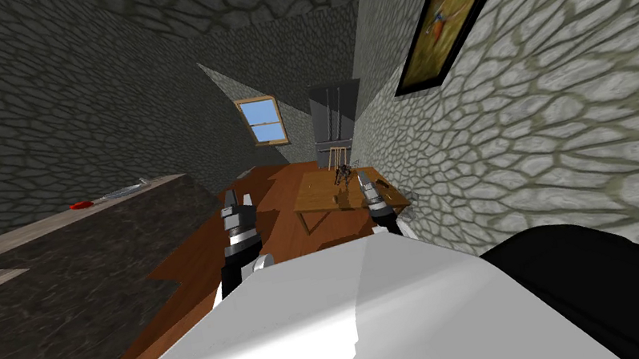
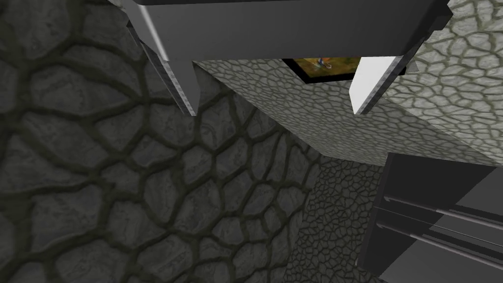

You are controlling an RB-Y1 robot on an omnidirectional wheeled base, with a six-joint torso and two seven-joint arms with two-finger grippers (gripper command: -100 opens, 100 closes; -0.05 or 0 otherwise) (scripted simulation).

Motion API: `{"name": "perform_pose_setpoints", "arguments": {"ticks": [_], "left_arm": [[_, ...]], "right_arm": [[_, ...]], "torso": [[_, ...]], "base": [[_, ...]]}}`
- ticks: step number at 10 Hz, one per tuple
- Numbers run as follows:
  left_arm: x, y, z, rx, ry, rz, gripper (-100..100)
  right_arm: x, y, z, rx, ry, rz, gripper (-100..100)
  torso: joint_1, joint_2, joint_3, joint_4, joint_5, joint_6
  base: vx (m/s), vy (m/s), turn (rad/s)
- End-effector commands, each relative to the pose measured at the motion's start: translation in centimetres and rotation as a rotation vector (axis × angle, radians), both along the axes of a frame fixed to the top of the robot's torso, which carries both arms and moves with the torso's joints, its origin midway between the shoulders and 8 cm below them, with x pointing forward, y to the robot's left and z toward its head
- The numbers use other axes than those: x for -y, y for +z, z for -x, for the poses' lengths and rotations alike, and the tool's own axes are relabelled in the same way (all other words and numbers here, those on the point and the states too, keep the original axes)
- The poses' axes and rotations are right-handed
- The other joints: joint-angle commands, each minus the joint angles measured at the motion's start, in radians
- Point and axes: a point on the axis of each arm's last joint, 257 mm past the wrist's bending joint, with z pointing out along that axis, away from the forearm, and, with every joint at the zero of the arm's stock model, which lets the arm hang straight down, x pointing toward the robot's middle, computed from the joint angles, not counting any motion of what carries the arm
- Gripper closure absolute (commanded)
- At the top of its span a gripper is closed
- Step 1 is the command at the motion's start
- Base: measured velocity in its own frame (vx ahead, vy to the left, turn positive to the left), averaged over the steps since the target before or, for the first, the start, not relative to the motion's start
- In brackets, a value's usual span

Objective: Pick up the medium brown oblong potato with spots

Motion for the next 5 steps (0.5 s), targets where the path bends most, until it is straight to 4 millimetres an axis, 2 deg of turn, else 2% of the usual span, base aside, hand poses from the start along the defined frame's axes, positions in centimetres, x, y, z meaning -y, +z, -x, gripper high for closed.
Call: {"name": "perform_pose_setpoints", "arguments": {"ticks": [1, 5], "left_arm": [[0.0, 0.0, 0.0, 0.000, 0.000, 0.000, 0], [0.0, 0.0, 0.0, 0.000, 0.000, 0.000, 0]], "right_arm": [[-0.3, -1.0, -0.6, -0.005, -0.032, 0.103, -100], [-0.8, -2.8, -1.7, -0.016, -0.086, 0.297, -100]], "torso": [[0.000, 0.000, 0.000, 0.000, 0.000, 0.000], [0.000, -0.001, 0.000, 0.000, 0.000, 0.000]], "base": [[0.005, -0.051, 0.130], [0.008, -0.043, 0.078]]}}
